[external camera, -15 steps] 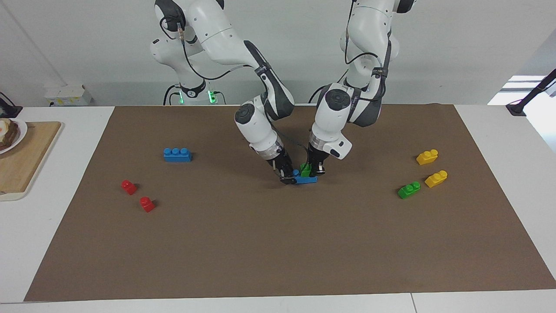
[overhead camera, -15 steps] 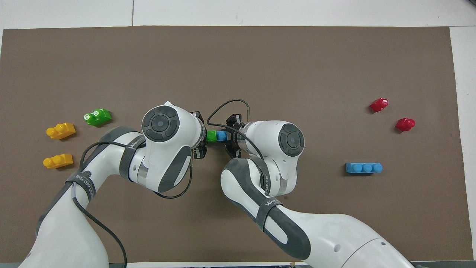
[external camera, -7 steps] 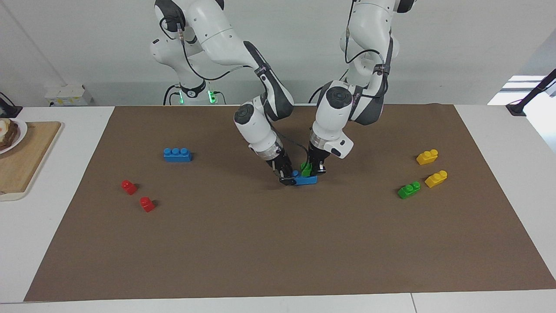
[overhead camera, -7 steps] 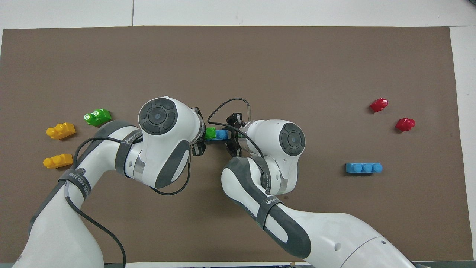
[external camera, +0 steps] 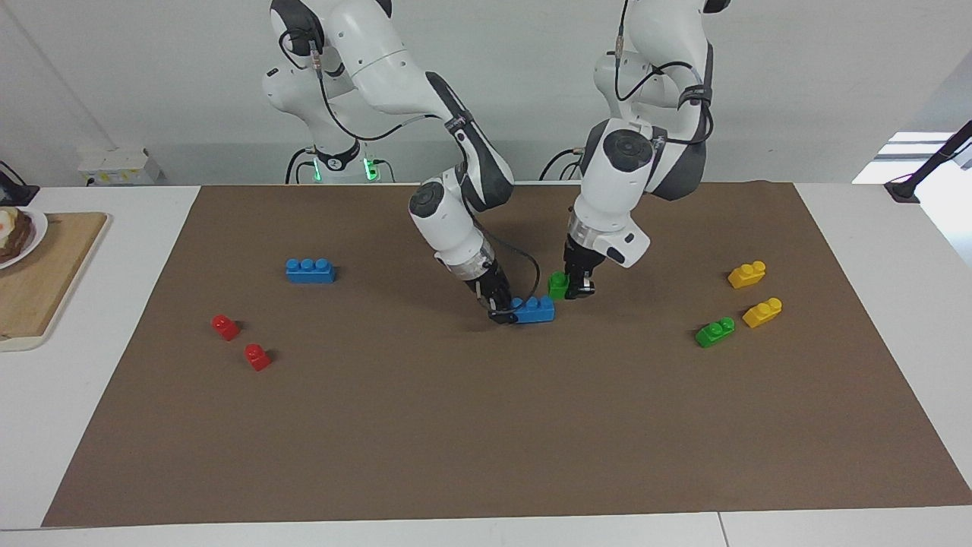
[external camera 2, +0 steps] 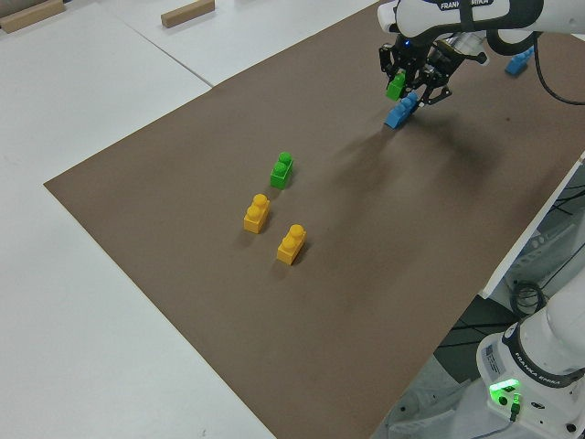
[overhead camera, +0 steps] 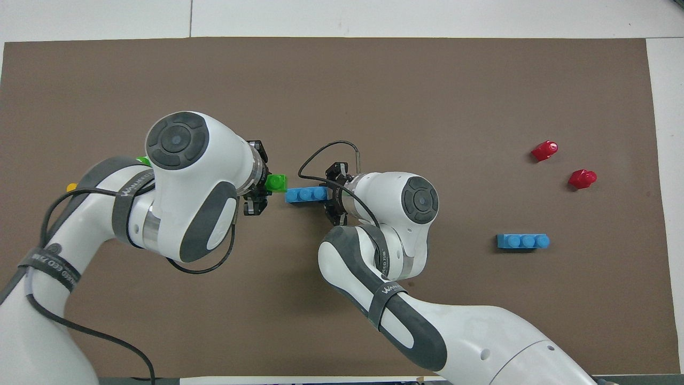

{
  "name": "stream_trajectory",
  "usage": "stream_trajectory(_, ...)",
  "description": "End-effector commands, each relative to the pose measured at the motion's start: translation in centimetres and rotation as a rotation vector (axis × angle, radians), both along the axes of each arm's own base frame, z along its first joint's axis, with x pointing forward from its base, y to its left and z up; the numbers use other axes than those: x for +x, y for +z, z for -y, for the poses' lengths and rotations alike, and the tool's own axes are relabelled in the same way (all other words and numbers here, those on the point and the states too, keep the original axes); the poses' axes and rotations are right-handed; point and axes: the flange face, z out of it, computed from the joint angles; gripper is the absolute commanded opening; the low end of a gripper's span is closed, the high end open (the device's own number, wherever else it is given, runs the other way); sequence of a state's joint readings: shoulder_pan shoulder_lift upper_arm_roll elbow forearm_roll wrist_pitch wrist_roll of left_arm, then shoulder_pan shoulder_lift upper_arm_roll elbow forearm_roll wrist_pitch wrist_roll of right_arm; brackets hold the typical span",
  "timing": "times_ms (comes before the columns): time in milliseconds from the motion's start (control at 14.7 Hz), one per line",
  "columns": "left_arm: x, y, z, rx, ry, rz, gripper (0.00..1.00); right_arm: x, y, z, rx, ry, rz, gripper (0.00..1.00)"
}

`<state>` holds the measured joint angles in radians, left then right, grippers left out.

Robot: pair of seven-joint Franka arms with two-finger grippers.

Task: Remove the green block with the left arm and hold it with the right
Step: 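Pull the green brick off with the left gripper while the right gripper holds blue, then carry the green brick toward the yellow bricks while the right gripper carries blue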

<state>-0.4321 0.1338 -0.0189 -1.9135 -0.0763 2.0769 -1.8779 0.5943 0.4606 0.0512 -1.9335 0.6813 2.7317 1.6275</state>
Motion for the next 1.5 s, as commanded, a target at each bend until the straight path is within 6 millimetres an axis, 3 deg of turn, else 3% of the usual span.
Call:
stream_trajectory(0,-0.6,2.9,-4.8,0.019,-0.112,-0.024,0.27,0.6,-0.9,0.5,0.002,-0.006,0.011,0.00)
stream_trajectory(340,-0.3,2.6,-13.2,0.015,-0.340,-0.026,0.27,1.3,0.2,0.3,0.021,-0.009,0.007,0.00)
stream_trajectory(476,0.1,2.3,-17.2,0.008,-0.484,-0.015,0.27,2.8,2.0,1.6,0.038,-0.007,-0.019,0.00)
stream_trajectory(613,0.4,2.1,-20.4,0.001,-0.571,-0.017,0.27,4.2,5.1,4.3,0.051,0.005,-0.026,0.00)
stream_trajectory(953,0.2,1.6,-24.4,-0.014,-0.817,-0.006,0.27,7.3,9.7,15.8,0.056,0.105,-0.032,0.00)
stream_trajectory(1293,-0.3,1.2,-25.6,-0.025,-0.973,-0.001,0.27,8.0,9.8,31.2,0.071,0.139,-0.097,0.00)
stream_trajectory(1429,-0.7,0.2,-25.8,-0.014,-1.054,-0.020,0.27,7.3,9.1,35.8,0.048,0.104,-0.129,0.00)
